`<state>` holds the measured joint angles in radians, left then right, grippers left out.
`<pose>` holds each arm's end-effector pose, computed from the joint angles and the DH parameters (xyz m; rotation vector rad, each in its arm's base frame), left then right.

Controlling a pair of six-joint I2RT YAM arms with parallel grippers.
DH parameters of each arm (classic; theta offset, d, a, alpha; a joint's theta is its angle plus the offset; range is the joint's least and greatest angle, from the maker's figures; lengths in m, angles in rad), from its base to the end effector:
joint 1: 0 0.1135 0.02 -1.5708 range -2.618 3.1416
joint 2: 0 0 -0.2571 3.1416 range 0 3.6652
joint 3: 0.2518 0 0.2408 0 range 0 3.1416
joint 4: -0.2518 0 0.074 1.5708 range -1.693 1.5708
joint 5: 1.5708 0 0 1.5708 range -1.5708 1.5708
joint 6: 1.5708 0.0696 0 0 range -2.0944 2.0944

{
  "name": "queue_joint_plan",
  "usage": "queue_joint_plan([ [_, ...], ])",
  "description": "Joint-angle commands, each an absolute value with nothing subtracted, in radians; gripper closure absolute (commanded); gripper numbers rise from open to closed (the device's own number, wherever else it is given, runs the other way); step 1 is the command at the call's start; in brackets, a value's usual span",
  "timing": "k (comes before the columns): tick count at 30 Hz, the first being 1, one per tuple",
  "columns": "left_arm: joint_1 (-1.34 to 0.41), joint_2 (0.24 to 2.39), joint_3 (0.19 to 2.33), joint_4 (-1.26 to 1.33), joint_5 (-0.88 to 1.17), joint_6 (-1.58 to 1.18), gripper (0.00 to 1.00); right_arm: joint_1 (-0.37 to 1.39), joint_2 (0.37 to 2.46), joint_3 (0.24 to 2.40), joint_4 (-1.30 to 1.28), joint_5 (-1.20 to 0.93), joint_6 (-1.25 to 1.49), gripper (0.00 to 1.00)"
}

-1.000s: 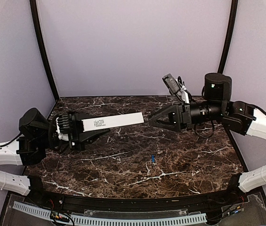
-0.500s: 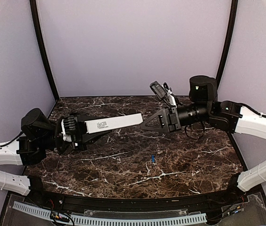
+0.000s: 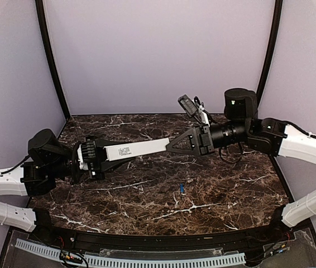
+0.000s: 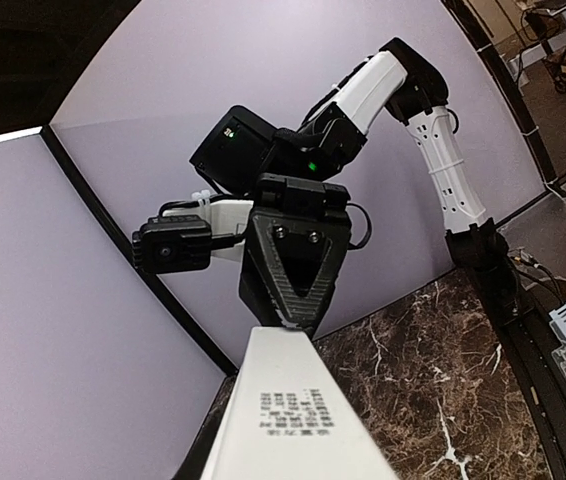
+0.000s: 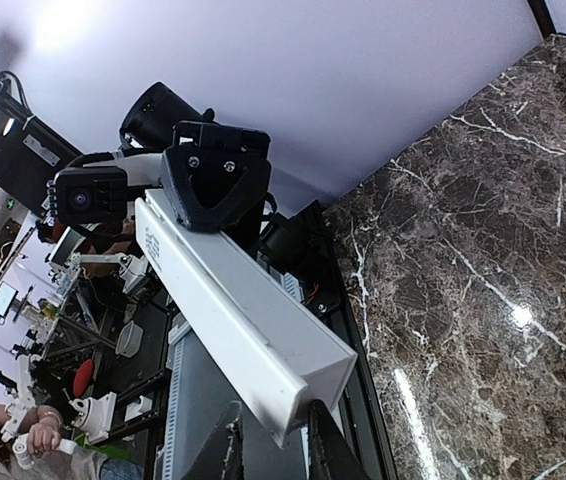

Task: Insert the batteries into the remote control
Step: Remove the battery cover from the remote control, then pick up the battery cover from the corner of the board.

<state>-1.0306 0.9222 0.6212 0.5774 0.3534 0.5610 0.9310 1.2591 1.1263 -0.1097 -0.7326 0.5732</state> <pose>0.1024 -0.2175 0.3446 1.1458 0.6915 -0.6271 0.1432 0.2703 0.3566 -0.9588 1.8847 1.6504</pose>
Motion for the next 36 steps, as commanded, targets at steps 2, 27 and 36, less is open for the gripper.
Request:
queue_joint_plan([
  [2, -1.032, 0.939, 0.649, 0.525, 0.287, 0.576, 1.00, 0.929, 1.279, 1.160, -0.113, -0.731, 0.528, 0.82],
  [27, -0.840, 1.262, 0.762, 0.528, -0.110, 0.480, 1.00, 0.753, 1.577, 1.253, -0.267, -0.560, 0.352, 0.84],
  [36, -0.824, 1.165, 0.709, 0.480, -0.214, 0.380, 1.00, 1.066, 1.509, 1.111, -0.369, -0.475, -0.149, 0.53],
])
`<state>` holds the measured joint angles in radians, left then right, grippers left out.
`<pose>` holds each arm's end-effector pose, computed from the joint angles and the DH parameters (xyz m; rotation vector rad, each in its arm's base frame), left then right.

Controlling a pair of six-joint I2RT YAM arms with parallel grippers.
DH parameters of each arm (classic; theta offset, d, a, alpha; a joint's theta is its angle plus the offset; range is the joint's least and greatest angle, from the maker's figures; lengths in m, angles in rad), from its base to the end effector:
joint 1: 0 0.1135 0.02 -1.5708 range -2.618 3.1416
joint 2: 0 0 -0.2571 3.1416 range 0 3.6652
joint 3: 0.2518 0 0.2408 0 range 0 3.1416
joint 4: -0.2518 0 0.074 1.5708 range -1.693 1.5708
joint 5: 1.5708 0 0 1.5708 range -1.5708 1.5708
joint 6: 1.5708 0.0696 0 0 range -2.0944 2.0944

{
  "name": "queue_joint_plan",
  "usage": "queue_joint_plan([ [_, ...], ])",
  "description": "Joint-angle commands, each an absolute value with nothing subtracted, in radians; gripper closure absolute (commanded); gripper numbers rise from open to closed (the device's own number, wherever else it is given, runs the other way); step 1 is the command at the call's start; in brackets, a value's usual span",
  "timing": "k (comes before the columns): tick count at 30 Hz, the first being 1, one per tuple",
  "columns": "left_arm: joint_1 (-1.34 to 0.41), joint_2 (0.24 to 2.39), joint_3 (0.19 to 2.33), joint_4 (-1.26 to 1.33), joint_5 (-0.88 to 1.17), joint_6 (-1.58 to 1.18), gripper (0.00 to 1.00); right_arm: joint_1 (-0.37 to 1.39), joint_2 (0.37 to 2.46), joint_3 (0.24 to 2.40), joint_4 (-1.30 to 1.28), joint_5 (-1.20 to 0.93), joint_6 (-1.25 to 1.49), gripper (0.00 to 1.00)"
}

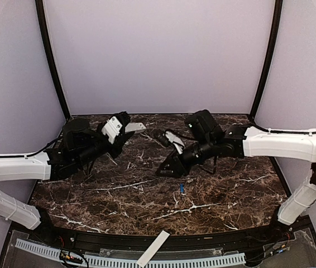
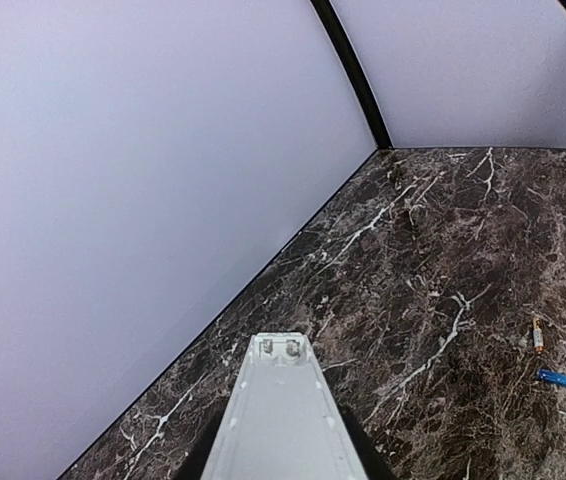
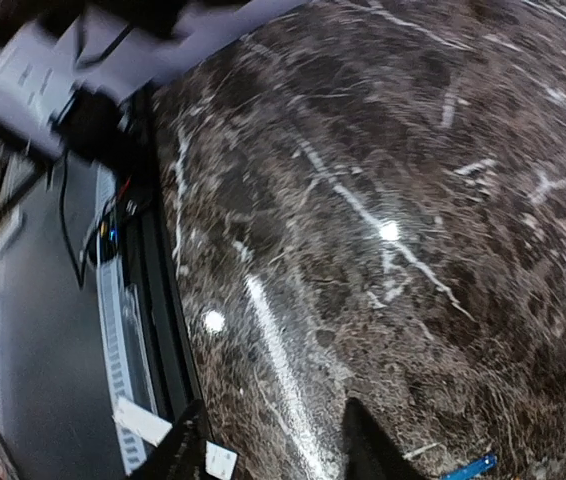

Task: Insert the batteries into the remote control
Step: Pick up the battery cover from the corner of the board.

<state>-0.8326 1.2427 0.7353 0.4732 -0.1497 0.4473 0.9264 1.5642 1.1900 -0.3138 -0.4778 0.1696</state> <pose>0.2182 -0.2244 0.2911 0.8642 1.3554 -0.1786 0.1920 0.3088 0.2550 -1.1436 2.1288 1.0900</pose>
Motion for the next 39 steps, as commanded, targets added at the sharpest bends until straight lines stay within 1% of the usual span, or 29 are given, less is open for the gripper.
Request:
queue_joint_plan([
  [1, -0.824, 1.141, 0.706, 0.471, -0.215, 0.370, 1.00, 1.100, 1.504, 1.089, -0.372, -0.497, -0.228, 0.50],
  [3, -0.824, 1.105, 0.695, 0.445, -0.227, 0.346, 1.00, 1.154, 1.512, 1.069, -0.398, -0.528, -0.422, 0.42],
  [5, -0.824, 1.066, 0.682, 0.418, -0.245, 0.329, 1.00, 1.204, 1.550, 1.085, -0.450, -0.527, -0.561, 0.37],
  [11, -0.824, 0.946, 0.661, 0.310, -0.240, 0.317, 1.00, 1.301, 1.785, 1.278, -0.723, -0.468, -0.790, 0.33],
  [15, -0.824, 0.894, 0.669, 0.225, -0.228, 0.312, 1.00, 1.341, 1.896, 1.340, -0.774, -0.429, -0.880, 0.32],
  [22, -0.822, 0.849, 0.653, 0.193, -0.219, 0.325, 1.00, 1.409, 1.995, 1.413, -0.787, -0.390, -0.966, 0.34],
  [28, -0.822, 0.858, 0.647, 0.205, -0.202, 0.326, 1.00, 1.456, 2.043, 1.412, -0.758, -0.355, -0.999, 0.39],
  [34, -0.822, 0.858, 0.642, 0.206, -0.193, 0.324, 1.00, 1.462, 2.060, 1.425, -0.700, -0.288, -1.005, 0.45],
  [39, -0.821, 0.862, 0.643, 0.207, -0.192, 0.327, 1.00, 1.462, 2.091, 1.451, -0.721, -0.274, -1.006, 0.51],
])
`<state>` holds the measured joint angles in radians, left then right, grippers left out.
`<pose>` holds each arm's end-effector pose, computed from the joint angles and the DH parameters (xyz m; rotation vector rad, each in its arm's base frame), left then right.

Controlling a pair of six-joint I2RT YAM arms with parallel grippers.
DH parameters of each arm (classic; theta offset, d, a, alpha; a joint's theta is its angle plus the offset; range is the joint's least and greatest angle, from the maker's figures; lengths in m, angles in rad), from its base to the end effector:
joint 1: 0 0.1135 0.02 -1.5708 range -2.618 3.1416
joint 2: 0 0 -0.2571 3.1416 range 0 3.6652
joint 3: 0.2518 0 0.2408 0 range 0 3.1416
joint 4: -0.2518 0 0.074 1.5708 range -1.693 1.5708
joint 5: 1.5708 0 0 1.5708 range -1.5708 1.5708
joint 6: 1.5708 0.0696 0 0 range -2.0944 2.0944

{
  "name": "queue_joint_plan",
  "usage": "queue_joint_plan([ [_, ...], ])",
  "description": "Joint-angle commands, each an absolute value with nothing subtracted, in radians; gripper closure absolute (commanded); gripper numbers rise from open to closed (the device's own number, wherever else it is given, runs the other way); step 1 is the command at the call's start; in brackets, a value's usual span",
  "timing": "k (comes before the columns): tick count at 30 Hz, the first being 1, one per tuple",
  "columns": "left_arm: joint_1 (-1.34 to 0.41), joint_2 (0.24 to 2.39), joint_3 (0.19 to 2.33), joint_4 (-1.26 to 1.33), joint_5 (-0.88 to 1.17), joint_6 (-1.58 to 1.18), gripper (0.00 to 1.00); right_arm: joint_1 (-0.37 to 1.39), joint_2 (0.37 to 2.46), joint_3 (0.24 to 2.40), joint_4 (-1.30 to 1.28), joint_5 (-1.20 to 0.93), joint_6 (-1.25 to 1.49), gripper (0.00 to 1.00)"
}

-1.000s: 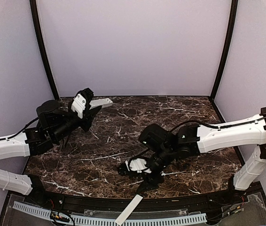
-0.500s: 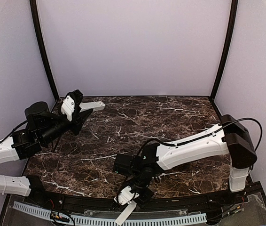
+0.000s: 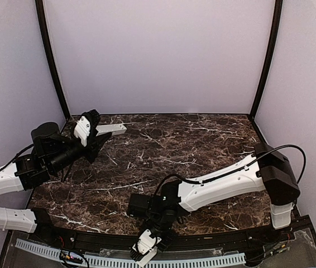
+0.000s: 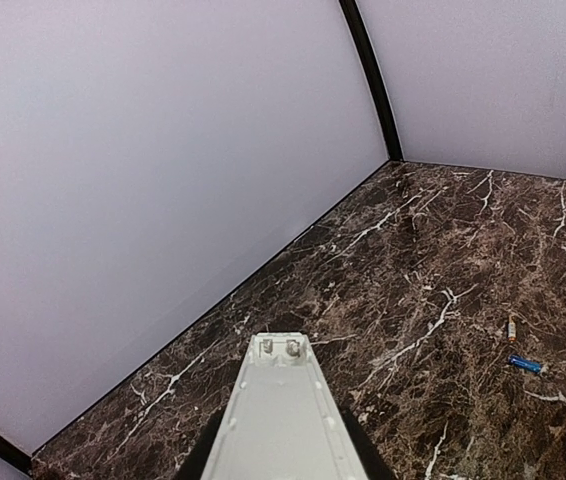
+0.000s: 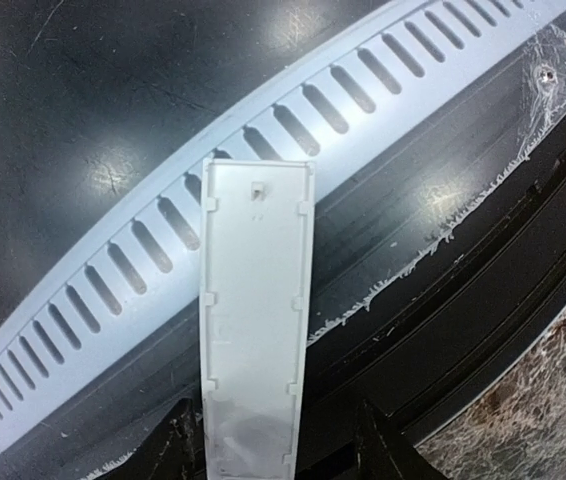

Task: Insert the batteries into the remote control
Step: Pick up the battery cover from the corner of the board.

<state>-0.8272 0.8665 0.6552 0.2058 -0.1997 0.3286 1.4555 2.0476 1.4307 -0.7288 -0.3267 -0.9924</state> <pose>0.1702 -0.1646 0.3184 0.7281 1.4033 -0.2333 0.0232 0.3941 0.1196 -2.7917 0.9507 0.5495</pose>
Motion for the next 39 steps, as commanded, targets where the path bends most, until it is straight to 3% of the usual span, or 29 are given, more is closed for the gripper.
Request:
queue_joint_plan([
  [1, -0.822, 0.862, 0.643, 0.207, -0.194, 0.330, 1.00, 1.463, 2.096, 1.452, -0.731, -0.273, -1.006, 0.52],
  [11, -0.822, 0.873, 0.641, 0.207, -0.186, 0.335, 1.00, 1.465, 2.138, 1.469, -0.832, -0.282, -0.983, 0.56],
  [27, -0.822, 0.883, 0.643, 0.210, -0.181, 0.336, 1.00, 1.470, 2.134, 1.457, -0.819, -0.261, -0.947, 0.78],
  [39, -0.822, 0.891, 0.643, 0.213, -0.181, 0.336, 1.00, 1.456, 2.047, 1.431, -0.776, -0.269, -0.905, 0.81],
])
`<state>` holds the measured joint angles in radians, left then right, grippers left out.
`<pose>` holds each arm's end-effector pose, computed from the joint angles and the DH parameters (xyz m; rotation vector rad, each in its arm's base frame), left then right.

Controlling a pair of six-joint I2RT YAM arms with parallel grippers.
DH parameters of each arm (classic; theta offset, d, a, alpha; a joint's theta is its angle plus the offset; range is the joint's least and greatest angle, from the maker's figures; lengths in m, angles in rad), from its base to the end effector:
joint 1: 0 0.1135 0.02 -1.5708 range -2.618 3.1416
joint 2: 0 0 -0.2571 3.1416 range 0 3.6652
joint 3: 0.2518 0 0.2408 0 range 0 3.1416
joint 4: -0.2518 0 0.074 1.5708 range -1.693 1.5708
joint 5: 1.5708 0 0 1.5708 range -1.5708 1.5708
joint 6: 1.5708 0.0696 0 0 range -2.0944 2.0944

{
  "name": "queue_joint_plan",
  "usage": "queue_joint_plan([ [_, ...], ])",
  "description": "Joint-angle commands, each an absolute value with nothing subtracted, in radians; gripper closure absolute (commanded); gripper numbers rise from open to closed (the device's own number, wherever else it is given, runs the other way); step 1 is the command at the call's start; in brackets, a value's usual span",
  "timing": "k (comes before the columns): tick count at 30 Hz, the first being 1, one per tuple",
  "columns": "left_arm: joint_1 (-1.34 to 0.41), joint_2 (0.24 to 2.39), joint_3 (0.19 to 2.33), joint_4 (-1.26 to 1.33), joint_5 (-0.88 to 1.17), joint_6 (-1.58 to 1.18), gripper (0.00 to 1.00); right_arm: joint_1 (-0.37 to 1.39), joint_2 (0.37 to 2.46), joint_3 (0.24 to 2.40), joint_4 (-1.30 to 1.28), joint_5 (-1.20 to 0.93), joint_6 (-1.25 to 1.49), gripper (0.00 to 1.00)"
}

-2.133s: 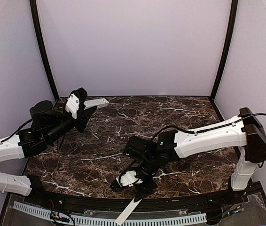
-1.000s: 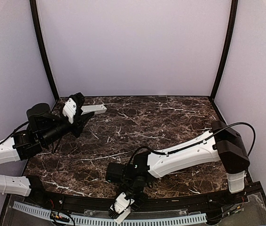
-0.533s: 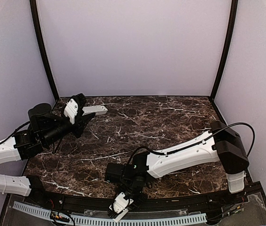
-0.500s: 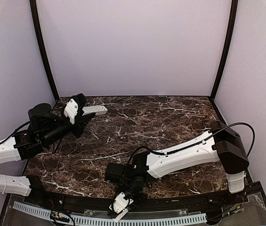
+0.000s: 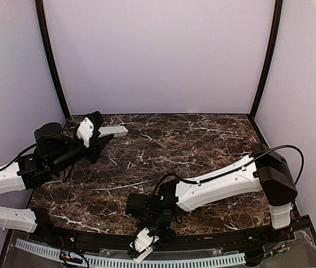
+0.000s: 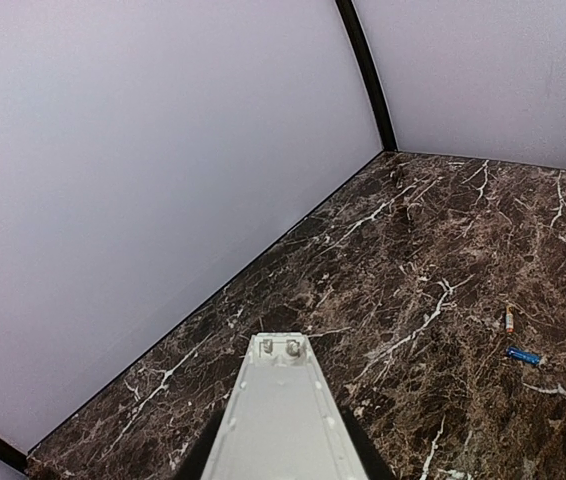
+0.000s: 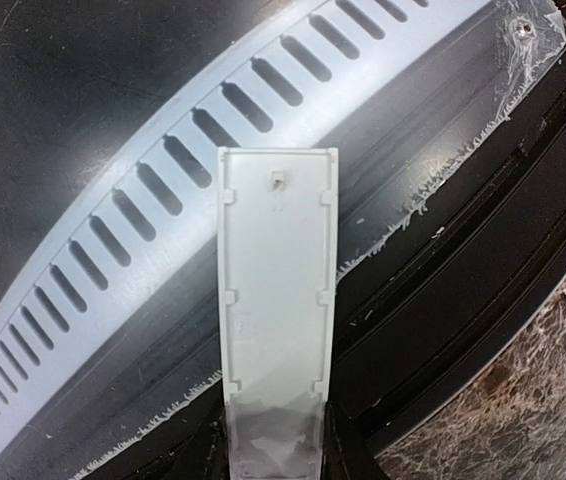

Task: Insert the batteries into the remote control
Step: Pick up the battery cover from the corner of the board, then place the battery cover at the center of the board.

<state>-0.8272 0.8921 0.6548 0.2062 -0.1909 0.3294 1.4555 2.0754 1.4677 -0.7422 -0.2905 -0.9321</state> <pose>0.1733 -0.1689 0.3127 0.7499 1.4204 -0.2335 0.0263 0.4005 0.1174 -2.7720 1.0459 0.5036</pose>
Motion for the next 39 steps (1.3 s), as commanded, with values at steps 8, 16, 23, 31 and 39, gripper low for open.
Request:
queue_joint_plan([
  [8, -0.822, 0.897, 0.643, 0.215, -0.180, 0.336, 1.00, 1.423, 1.995, 1.415, -0.740, -0.275, -0.877, 0.81],
  [16, -0.821, 0.902, 0.643, 0.216, -0.189, 0.337, 1.00, 1.351, 1.932, 1.393, -0.694, -0.266, -0.826, 0.82],
  [23, -0.812, 0.899, 0.646, 0.217, -0.206, 0.333, 1.00, 1.213, 1.883, 1.362, -0.658, -0.204, -0.759, 0.82],
  [31, -0.808, 0.892, 0.643, 0.216, -0.214, 0.333, 1.00, 0.955, 1.862, 1.359, -0.645, -0.149, -0.756, 0.82],
  [39, -0.807, 0.902, 0.643, 0.218, -0.204, 0.332, 1.00, 0.732, 1.919, 1.432, -0.617, -0.122, -0.653, 0.82],
])
